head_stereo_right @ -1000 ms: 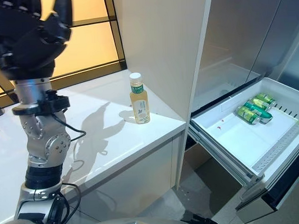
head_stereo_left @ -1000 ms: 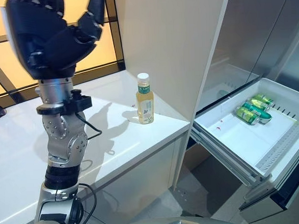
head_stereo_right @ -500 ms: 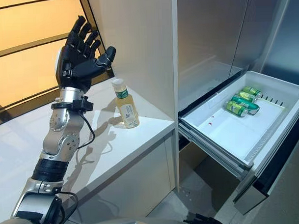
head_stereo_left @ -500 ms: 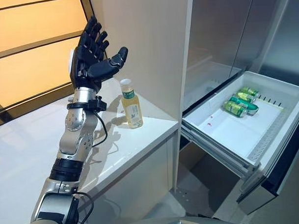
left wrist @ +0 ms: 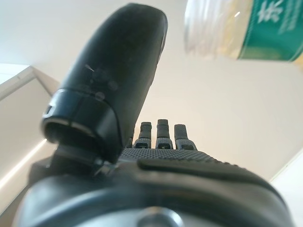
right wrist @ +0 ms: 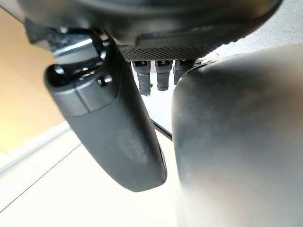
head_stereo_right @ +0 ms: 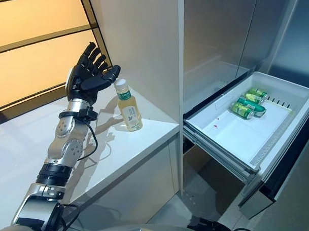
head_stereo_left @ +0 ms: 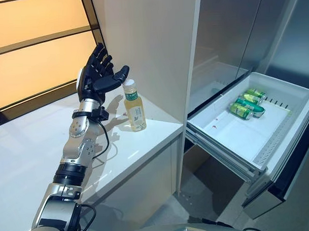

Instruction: Put drinks into fridge and close the fridge

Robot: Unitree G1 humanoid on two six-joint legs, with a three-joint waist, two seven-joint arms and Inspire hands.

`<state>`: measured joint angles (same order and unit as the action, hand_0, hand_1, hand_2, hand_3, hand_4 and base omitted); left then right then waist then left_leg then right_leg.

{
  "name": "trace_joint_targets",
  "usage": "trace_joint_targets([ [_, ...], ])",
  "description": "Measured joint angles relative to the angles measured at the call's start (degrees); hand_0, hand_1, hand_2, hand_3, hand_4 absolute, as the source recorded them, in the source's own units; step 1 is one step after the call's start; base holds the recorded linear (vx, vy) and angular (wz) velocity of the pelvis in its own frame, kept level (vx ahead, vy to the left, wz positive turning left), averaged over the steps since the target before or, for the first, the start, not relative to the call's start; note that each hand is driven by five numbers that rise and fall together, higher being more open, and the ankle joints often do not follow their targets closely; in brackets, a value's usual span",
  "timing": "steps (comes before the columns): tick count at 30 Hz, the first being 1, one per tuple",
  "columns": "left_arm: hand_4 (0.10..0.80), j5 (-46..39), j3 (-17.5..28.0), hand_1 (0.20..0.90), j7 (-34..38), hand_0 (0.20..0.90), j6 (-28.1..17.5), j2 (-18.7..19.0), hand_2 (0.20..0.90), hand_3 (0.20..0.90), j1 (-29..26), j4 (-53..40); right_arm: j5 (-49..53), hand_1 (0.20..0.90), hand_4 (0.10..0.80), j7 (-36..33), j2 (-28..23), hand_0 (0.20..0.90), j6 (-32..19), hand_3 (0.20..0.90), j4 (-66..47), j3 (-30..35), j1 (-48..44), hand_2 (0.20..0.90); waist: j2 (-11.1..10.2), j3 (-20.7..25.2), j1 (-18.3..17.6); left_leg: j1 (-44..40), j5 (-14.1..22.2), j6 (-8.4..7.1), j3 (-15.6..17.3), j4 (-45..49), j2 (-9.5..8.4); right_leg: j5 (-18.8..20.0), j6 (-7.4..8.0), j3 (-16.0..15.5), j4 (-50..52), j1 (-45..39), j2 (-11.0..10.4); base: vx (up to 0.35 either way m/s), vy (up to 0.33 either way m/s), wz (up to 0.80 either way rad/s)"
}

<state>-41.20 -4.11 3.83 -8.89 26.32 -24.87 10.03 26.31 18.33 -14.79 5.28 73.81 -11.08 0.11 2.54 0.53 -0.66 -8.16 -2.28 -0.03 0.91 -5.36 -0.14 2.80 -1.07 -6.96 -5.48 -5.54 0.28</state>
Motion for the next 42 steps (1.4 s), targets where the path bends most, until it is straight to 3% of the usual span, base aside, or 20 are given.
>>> trace_joint_targets([
  [14,0.800,-3.7,0.0,0.900,-2.1,0.900,-0.9,-0.2,0.900,0.900,0.0,0.0,-0.9,0.900,0.800,0.1,0.0,0.900,0.5,0.900,-0.7,0.0,-0.1,0.900,0.0,0.0,-0.9,-0.2,0.1,0.02,0.3,0.0,0.04,0.0,-0.02,0.2,0.0,-0.1,0.0,0.000,0.000,0.00],
  [42,0.800,-0.3,-0.8,0.900,-7.8,0.900,1.2,-0.2,0.900,0.900,1.5,-4.7,-2.3,0.900,0.800,0.4,0.0,0.900,0.5,0.900,-0.7,0.1,-0.3,0.900,0.0,-0.1,-0.8,-0.3,0.1,0.04,0.4,0.0,0.03,0.0,-0.02,0.3,0.0,-0.2,0.0,0.000,0.000,0.00],
])
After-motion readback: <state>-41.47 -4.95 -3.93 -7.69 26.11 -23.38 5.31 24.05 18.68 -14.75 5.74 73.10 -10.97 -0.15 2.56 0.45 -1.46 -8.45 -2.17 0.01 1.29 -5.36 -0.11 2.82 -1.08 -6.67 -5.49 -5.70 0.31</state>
